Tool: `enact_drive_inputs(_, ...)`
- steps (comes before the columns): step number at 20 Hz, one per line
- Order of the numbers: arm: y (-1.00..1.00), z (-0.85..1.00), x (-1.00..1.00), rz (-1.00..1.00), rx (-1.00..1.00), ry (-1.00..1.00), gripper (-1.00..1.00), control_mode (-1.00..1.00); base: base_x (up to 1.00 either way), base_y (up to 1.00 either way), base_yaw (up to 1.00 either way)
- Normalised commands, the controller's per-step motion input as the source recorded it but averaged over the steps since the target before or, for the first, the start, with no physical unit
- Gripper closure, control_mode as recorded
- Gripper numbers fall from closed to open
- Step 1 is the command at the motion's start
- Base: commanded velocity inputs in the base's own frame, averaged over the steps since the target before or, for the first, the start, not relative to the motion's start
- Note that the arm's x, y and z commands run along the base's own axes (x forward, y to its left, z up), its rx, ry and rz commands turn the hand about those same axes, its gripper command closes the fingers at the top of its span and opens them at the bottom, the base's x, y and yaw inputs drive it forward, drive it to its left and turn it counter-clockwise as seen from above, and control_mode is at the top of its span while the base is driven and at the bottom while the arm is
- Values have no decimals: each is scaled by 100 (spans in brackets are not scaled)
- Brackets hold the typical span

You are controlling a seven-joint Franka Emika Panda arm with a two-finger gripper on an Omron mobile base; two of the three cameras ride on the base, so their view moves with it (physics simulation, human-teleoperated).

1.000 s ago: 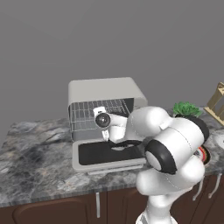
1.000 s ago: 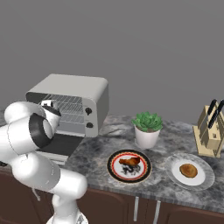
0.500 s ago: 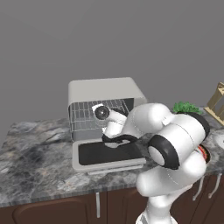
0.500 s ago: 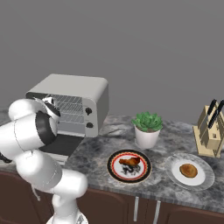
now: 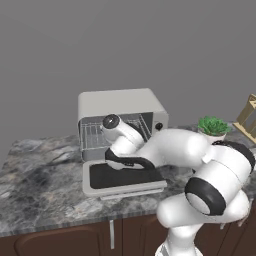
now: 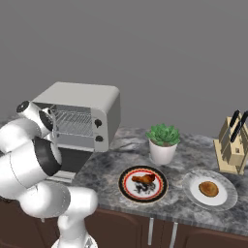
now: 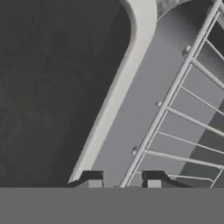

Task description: Open the toaster oven door. Place the bread on the top rack in the toaster oven and place the chicken drumstick on the bottom rack.

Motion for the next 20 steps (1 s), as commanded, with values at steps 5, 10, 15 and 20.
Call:
enact_drive_inputs(5, 0, -38, -100, 12, -19, 22, 100, -100, 0, 0, 0)
enact_drive_inputs(10, 0, -43, -100, 13, -17, 24, 100, -100, 0, 0, 0)
enact_drive_inputs(15, 0, -40, -89, 14, -16, 24, 100, -100, 0, 0, 0)
enact_drive_inputs(20, 0, 55, -8, 10, -1, 4, -100, -100, 0, 0, 0)
